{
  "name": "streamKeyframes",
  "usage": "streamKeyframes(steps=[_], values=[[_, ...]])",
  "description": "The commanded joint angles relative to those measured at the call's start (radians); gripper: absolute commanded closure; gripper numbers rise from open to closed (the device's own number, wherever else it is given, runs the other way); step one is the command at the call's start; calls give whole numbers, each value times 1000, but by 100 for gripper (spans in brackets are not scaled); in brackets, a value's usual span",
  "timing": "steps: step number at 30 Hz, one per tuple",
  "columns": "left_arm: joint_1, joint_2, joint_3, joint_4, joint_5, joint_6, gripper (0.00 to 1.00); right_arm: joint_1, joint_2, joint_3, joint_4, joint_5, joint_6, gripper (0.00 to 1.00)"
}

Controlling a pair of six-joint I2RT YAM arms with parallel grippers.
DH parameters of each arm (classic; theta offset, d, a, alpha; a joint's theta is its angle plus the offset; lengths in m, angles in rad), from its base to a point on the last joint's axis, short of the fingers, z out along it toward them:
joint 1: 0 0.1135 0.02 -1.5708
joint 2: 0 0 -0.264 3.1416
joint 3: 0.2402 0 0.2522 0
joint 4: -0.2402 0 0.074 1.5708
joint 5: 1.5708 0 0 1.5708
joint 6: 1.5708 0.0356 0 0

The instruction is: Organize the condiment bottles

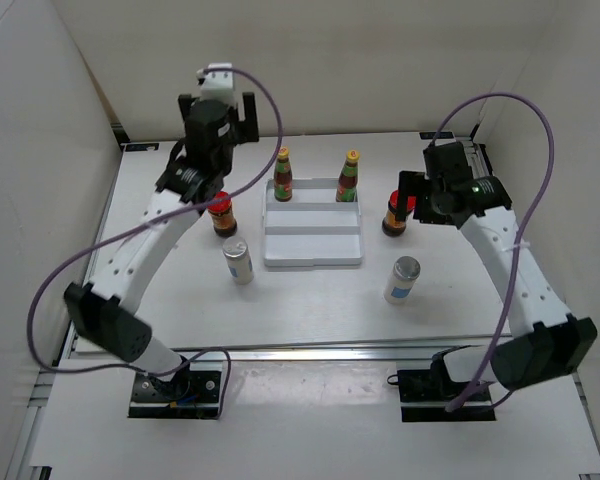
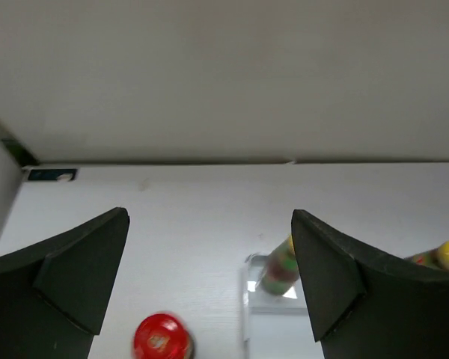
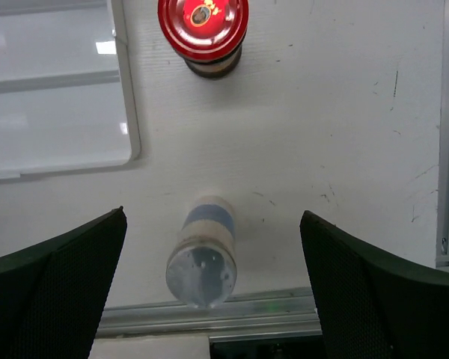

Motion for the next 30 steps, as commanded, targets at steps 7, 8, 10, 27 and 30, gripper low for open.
streamKeyframes(steps=[7,8,10,27,30], values=[[11,-457,-679,156,-187,104,0,-143,219,162,119,-155,-37,0],[11,-499,-724,181,-187,104,0,-155,249,163,134,-167,-37,0],[11,-606,-822,196,-187,93,0,-169,286,163,174,-204,-37,0],[-13,-780,-994,172,-253,50,0,-179,526,161,248,-227,-57,0],[-13,-767,-985,172,-274,41,0,-170,550,170,248,-217,-57,0]])
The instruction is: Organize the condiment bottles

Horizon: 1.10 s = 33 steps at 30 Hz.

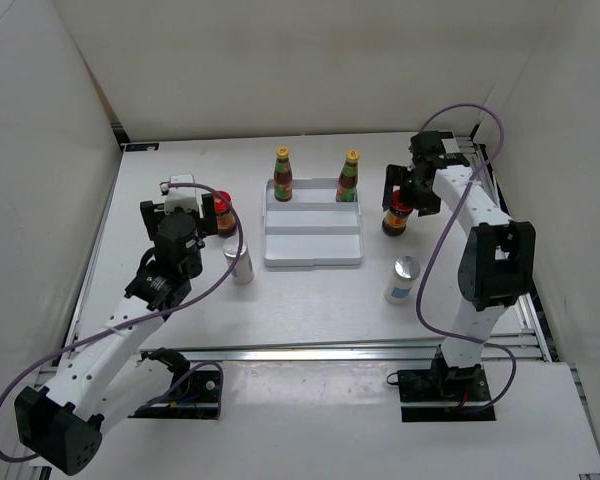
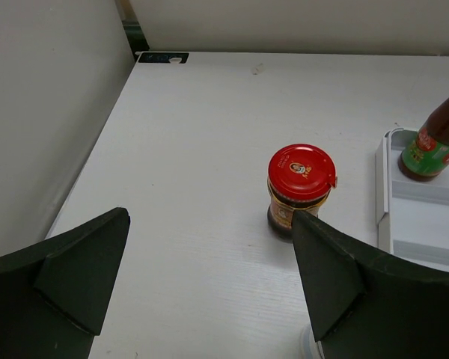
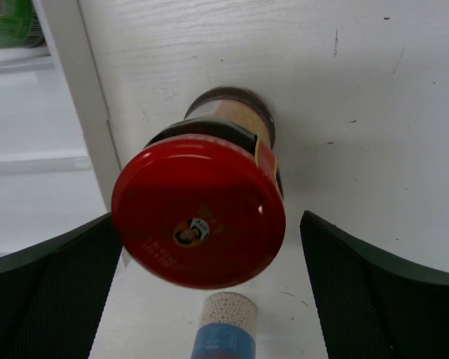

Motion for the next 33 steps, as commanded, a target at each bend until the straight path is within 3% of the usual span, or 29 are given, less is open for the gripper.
streamKeyframes(steps=[1,8,11,18,19,23,29,33], values=[[-5,-2,23,8,-29,-13,0,17,22,45,11,38,-13,0],[-5,16,23,8,-29,-13,0,36,69,64,11,124,-13,0],[-5,25,23,8,-38,-13,0,36,79,64,11,152,-13,7],[-5,25,23,8,-47,-13,0,36,89,64,11,152,-13,44],[-5,25,23,8,-47,-13,0,36,89,64,11,161,-13,55],[-5,25,23,-1,-47,-13,0,36,60,85,-1,161,-13,81],[-5,25,23,-1,-47,-13,0,73,-53,145,-13,210,-24,100],[-5,25,23,-1,-47,-13,0,120,-78,220,-39,221,-33,100]])
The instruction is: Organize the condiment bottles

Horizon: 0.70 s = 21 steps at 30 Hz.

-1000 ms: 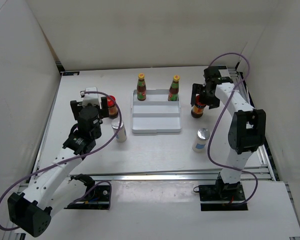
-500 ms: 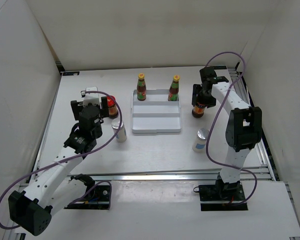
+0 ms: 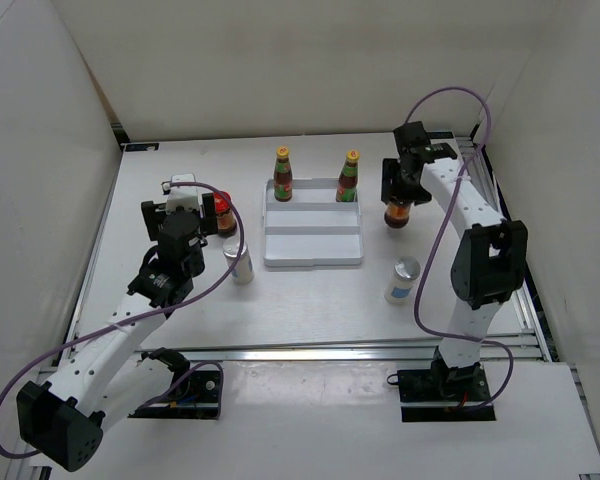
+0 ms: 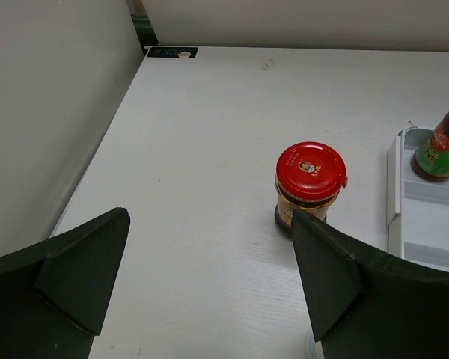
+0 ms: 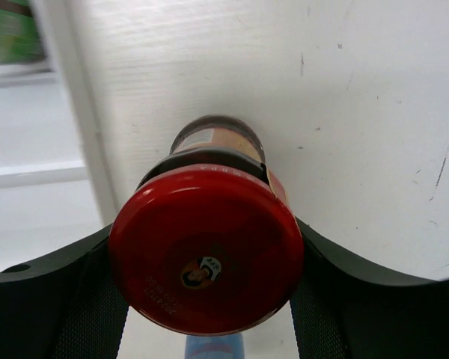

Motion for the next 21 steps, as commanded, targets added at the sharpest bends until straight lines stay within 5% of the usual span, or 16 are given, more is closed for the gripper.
streamKeyframes(steps=[1,21], values=[[-3,-6,23,0,-14,-9,0,59,-123,141,34,21,-24,100],[-3,-6,23,0,-23,-9,0,243,1,276,25,-17,-6,100]])
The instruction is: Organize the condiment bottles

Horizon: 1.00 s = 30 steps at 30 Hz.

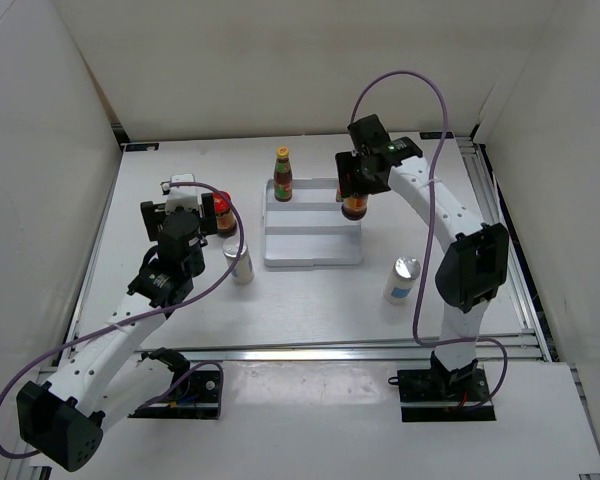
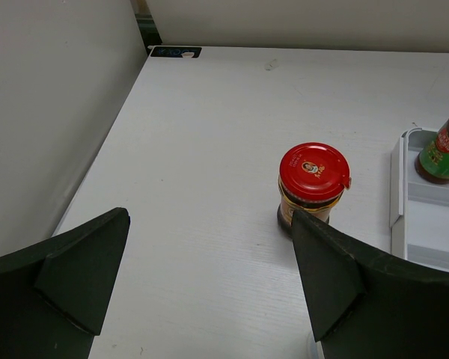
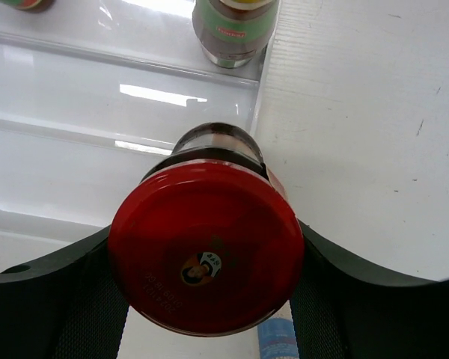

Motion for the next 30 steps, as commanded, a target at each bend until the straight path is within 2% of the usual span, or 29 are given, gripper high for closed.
streamKeyframes(steps=[1,30], values=[[-3,-6,23,0,-13,-10,0,-1,2,84,69,15,5,100],[-3,-6,23,0,-13,-10,0,-1,99,-2,160,-25,63,100]])
